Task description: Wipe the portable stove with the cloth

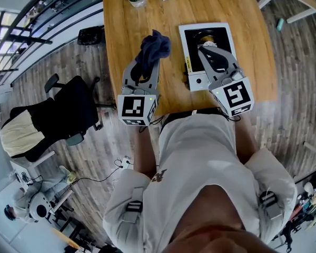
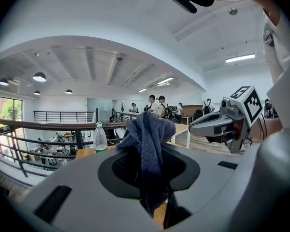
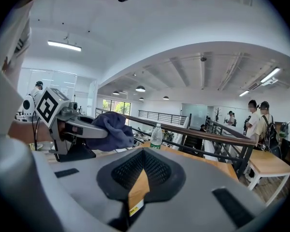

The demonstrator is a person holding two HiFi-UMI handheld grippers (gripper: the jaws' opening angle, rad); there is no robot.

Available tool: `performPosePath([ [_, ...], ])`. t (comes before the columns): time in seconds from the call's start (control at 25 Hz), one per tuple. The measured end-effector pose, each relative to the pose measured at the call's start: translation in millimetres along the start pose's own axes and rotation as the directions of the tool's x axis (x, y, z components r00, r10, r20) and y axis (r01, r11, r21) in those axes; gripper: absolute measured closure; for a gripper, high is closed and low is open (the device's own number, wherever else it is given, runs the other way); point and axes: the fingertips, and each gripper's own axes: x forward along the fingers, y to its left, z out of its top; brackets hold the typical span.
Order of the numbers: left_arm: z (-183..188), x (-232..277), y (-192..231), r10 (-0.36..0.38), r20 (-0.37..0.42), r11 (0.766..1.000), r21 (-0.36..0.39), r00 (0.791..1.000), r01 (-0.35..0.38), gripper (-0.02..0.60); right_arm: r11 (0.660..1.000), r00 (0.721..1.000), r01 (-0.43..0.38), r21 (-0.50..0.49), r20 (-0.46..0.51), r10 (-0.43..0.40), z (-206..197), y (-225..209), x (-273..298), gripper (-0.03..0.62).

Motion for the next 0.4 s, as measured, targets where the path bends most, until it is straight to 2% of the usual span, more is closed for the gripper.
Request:
performPosePath([
  [0.4, -1.9, -14.3, 0.8, 0.012, 0.015, 1.000, -0.016, 1.000, -0.012, 0.472, 1.000, 1.000, -0.005, -0.022, 0.000, 0.005, 4.8, 12.8, -5.4, 0.574],
])
